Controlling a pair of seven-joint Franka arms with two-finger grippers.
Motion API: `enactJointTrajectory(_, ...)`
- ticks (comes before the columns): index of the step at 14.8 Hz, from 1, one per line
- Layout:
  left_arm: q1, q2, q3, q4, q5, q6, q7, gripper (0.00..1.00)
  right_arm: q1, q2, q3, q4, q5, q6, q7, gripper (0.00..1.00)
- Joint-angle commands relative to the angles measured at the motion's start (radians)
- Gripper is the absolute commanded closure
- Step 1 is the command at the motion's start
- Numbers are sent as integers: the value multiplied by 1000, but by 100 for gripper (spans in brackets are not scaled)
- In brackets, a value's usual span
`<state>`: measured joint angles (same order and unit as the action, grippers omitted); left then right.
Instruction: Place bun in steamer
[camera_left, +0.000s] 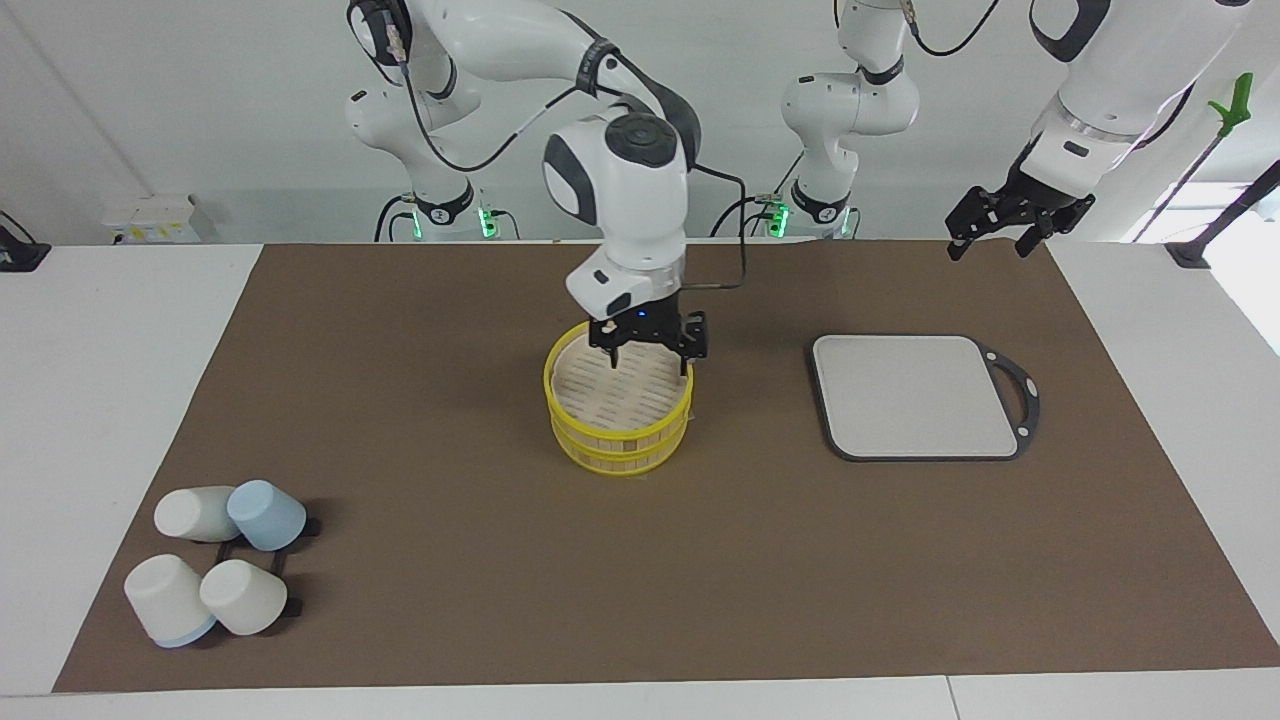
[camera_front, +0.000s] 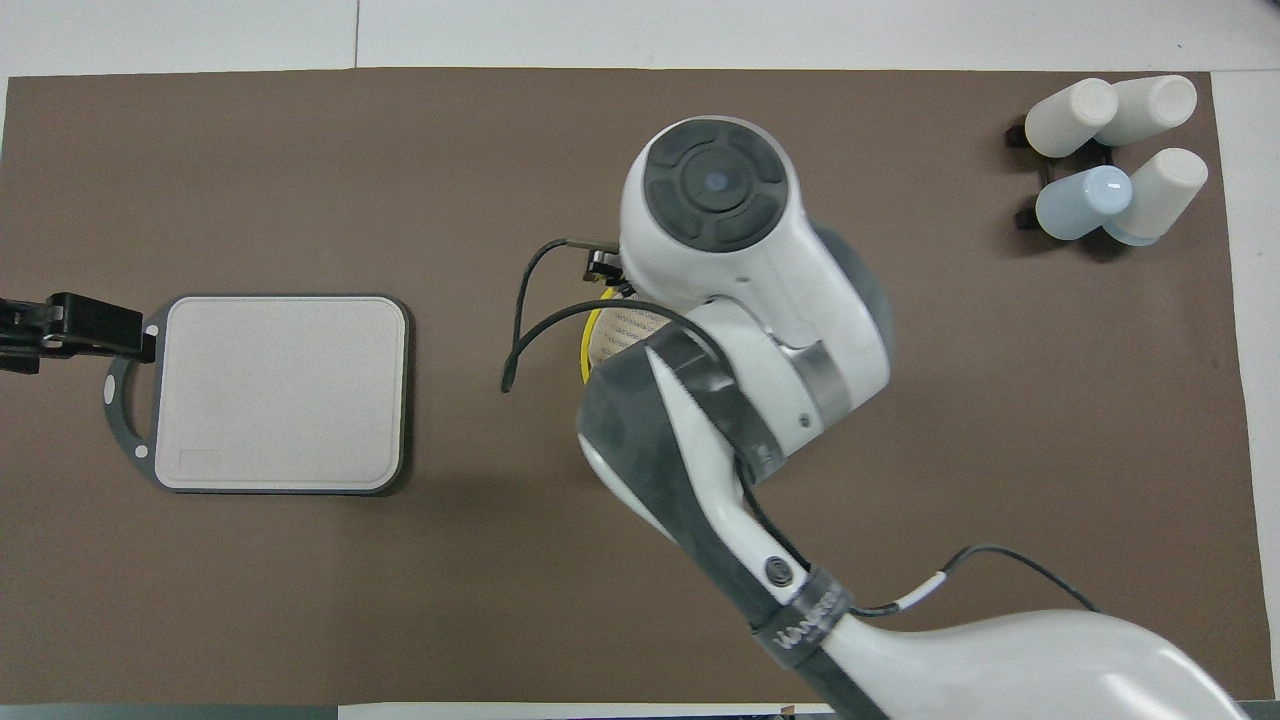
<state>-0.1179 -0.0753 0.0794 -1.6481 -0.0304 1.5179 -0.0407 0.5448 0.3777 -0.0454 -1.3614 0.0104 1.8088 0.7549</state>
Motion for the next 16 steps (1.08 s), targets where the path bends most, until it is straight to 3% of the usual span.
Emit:
enactJointTrajectory(1,15,2,-9,11,-16,-7,15,0,-121,-77,16,-38,2,-74,-134,0)
enactJointTrajectory(4,15,2,-9,10,-16,10,12,0,-229,-109,18,-38,9,-118,-336,0)
enactJointTrajectory(8,12,2,-9,8,-14,25,2,0,-336,-178,16,-45,10,-224,-426,0)
enactJointTrajectory(11,11,2,-9,5,-14,25,2,0,-399,-230,15,-42,10,-297,-647,0)
enactJointTrajectory(16,11,2,-9,5,-14,25,1,0,-407,-276,15,-35,10,-338,-658,0)
